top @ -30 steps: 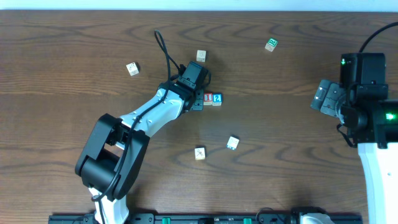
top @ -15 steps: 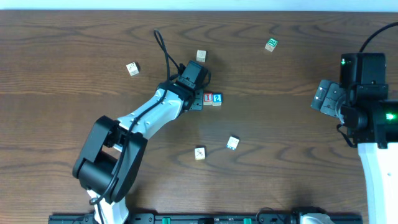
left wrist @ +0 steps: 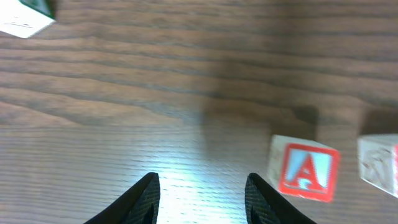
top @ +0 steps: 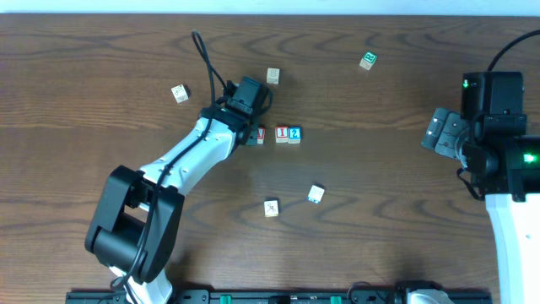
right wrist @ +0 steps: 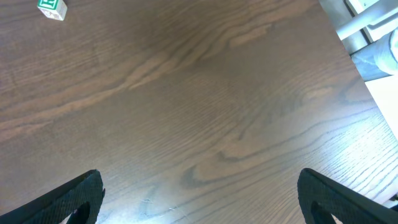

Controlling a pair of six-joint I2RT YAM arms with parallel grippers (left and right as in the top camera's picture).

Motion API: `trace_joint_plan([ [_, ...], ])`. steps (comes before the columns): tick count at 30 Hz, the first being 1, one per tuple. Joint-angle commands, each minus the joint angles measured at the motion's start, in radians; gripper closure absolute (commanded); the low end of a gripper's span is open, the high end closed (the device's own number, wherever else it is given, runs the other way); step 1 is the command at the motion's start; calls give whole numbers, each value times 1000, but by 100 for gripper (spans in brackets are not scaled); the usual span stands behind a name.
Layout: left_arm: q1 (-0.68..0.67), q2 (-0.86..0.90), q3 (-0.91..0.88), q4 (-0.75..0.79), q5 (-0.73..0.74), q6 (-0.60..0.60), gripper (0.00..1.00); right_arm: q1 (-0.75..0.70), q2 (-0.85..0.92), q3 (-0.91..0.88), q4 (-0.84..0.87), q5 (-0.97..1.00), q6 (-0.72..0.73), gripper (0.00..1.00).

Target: Spell out Ai2

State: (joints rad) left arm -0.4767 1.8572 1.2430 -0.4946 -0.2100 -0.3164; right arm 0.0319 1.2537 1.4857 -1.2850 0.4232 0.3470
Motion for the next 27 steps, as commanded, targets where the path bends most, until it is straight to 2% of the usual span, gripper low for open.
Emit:
trace_joint_plan([
  [1,14,-19,2,6,-40,10,54,-6,1,-3,0,14,-11,1],
  [6,13,-19,-33,62,-6,10,54,-6,1,-3,0,14,-11,1],
  [27,-22,-13,-110,108,21,-5,54,-6,1,-3,0,14,-11,1],
])
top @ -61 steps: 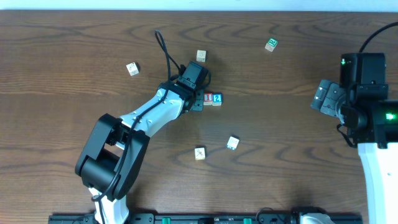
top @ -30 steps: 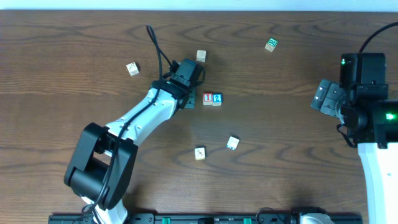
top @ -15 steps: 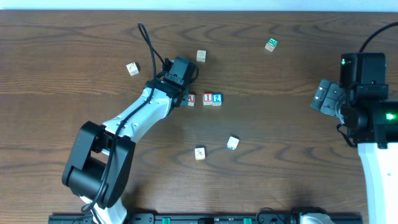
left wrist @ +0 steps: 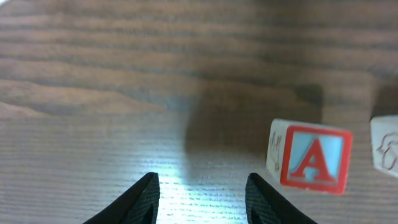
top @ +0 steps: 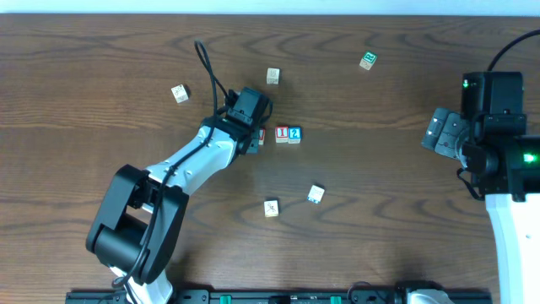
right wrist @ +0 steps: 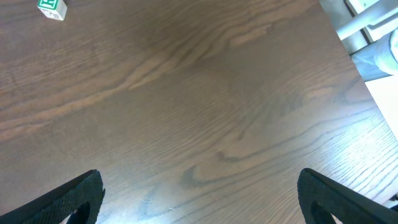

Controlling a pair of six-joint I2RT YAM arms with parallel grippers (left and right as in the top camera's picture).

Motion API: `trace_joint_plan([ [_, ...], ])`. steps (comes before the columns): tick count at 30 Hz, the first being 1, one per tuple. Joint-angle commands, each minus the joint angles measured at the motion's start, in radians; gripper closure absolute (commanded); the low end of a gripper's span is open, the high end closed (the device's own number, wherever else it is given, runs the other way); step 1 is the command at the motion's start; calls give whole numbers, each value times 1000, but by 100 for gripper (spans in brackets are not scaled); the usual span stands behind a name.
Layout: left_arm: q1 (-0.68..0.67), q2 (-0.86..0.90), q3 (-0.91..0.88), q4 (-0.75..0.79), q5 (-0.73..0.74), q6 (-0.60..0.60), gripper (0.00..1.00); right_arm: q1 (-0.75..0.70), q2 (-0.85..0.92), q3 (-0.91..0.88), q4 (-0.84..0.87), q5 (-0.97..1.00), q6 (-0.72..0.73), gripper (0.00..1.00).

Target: Spell out Ai2

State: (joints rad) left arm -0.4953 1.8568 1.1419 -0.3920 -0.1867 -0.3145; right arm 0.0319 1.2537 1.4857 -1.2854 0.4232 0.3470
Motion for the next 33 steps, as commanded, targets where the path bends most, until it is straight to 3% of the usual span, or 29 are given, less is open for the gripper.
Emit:
trace_joint_plan([
  [1,-3,-13,-9,9,-2,-7,54,-6,1,-3,1,14,-11,1],
  [33,-16,8,-9,76,-9,6,54,-6,1,-3,1,14,-11,1],
])
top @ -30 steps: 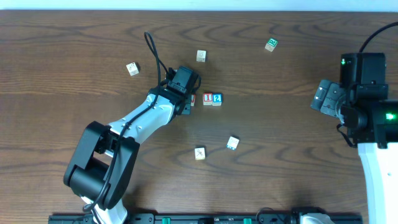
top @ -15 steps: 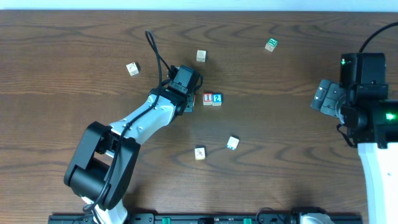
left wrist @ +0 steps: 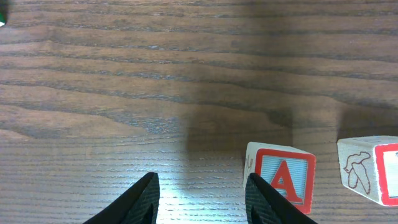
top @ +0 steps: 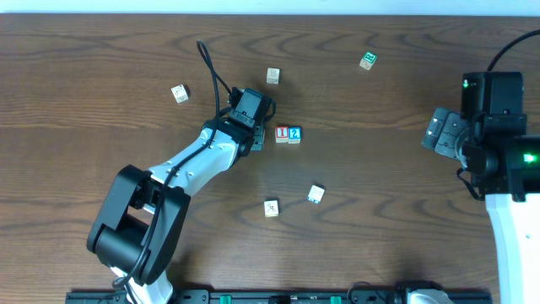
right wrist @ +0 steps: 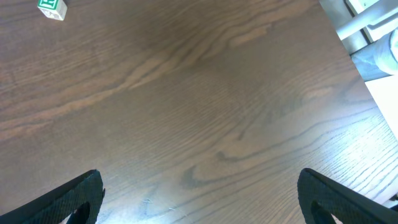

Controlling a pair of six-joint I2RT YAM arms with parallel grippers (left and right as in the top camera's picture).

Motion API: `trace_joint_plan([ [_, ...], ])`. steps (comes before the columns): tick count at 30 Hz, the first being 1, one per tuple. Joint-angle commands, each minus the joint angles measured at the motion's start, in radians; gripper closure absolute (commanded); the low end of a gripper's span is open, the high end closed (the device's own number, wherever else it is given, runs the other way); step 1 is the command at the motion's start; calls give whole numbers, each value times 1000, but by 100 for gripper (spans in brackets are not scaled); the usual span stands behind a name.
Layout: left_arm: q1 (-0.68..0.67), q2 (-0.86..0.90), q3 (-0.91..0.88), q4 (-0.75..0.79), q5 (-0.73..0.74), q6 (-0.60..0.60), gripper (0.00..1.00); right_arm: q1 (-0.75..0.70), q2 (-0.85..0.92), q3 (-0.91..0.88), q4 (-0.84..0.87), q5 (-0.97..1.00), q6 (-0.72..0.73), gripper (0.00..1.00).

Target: Spell out Ai2

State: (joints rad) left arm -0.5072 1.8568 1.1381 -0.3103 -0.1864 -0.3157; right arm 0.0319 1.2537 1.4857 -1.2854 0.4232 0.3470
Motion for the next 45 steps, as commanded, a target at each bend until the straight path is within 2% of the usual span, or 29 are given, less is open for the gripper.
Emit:
trace_joint_plan([
  [1,-4,8,-6,-8,-18,9,54,-6,1,-3,1,14,-11,1],
  [4,-3,14,-6,-17,-61,11,54,-6,1,-3,1,14,-11,1],
  [20,15,36,-6,10,-56,21,54,-6,1,-3,1,14,-11,1],
  [45,-2,51,-6,55,35,20,54,-6,1,-3,1,14,-11,1],
])
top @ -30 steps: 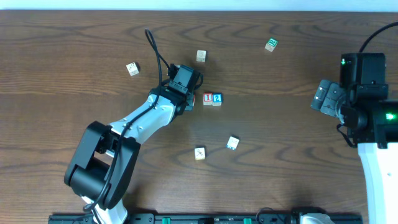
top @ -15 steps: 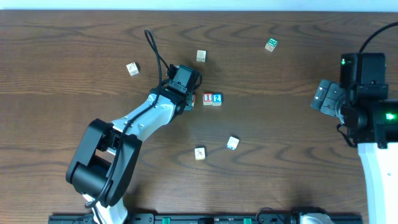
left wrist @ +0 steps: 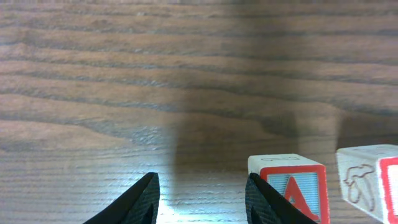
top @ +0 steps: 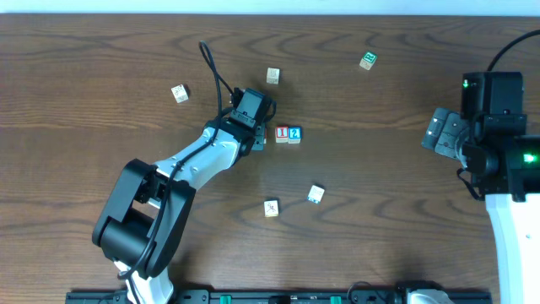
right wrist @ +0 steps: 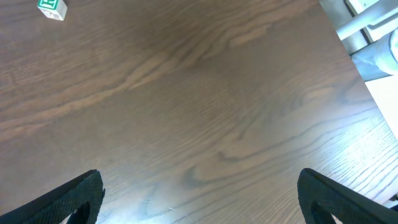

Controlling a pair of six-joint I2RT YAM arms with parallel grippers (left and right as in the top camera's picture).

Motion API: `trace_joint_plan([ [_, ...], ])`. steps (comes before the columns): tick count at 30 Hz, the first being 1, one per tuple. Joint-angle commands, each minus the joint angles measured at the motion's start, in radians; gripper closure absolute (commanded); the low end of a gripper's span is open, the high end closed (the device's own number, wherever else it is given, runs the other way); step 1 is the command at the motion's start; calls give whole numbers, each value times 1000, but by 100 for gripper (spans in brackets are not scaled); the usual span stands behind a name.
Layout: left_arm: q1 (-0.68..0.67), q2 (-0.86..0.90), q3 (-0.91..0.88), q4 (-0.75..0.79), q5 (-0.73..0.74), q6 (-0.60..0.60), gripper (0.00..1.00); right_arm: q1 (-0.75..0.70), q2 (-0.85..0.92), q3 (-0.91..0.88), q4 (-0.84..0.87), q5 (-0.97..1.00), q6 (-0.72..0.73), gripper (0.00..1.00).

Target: Spell out Ai2

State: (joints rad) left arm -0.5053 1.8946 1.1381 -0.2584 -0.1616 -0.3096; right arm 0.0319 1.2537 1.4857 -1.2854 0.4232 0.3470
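Observation:
The red-framed "A" block lies on the table just right of my left gripper, whose right fingertip stands at the block's left edge. That gripper is open with only bare wood between its fingers. In the overhead view the left gripper covers the "A" block. The red "1" block and the blue "2" block sit side by side to its right. The "1" block shows a small gap from the "A". My right gripper hangs wide open over bare table at the far right.
Loose blocks are scattered about: one at the back left, one behind the gripper, a green one at the back right, and two nearer the front. The green block also shows in the right wrist view.
In the left wrist view the "A" block sits lower and larger, with the right fingertip now at its left edge. The right arm has not moved.
My left gripper stood open to the left of the "A" block, which looked tilted and showed beside the "1" from overhead. Then the gripper was closer and hid the block from overhead. Now the block sits square against the right fingertip. The right arm stayed still throughout.

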Motion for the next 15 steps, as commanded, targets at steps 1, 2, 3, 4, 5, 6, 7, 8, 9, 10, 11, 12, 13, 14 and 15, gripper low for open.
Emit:
trace_joint_plan([
  [1,-6,13,-6,4,11,14,54,-6,1,-3,1,14,-11,1],
  [2,-6,13,-6,5,16,14,54,-6,1,-3,1,14,-11,1],
  [3,-6,13,-6,6,25,14,54,-6,1,-3,1,14,-11,1],
  [4,-6,13,-6,7,29,14,54,-6,1,-3,1,14,-11,1],
  [5,-6,13,-6,9,32,14,54,-6,1,-3,1,14,-11,1],
  [6,-7,13,-6,9,33,13,54,-6,1,-3,1,14,-11,1],
  [7,-7,13,-6,10,33,13,54,-6,1,-3,1,14,-11,1],
  [8,-7,13,-6,10,33,13,54,-6,1,-3,1,14,-11,1],
  [9,-7,13,-6,9,33,13,54,-6,1,-3,1,14,-11,1],
  [10,-7,13,-6,10,33,13,54,-6,1,-3,1,14,-11,1],
  [11,-7,13,-6,11,36,13,54,-6,1,-3,1,14,-11,1],
  [12,-7,13,-6,13,47,13,54,-6,1,-3,1,14,-11,1],
  [13,-7,13,-6,17,58,13,54,-6,1,-3,1,14,-11,1],
  [14,-7,13,-6,21,68,13,54,-6,1,-3,1,14,-11,1],
  [15,-7,13,-6,25,80,10,54,-6,1,-3,1,14,-11,1],
])
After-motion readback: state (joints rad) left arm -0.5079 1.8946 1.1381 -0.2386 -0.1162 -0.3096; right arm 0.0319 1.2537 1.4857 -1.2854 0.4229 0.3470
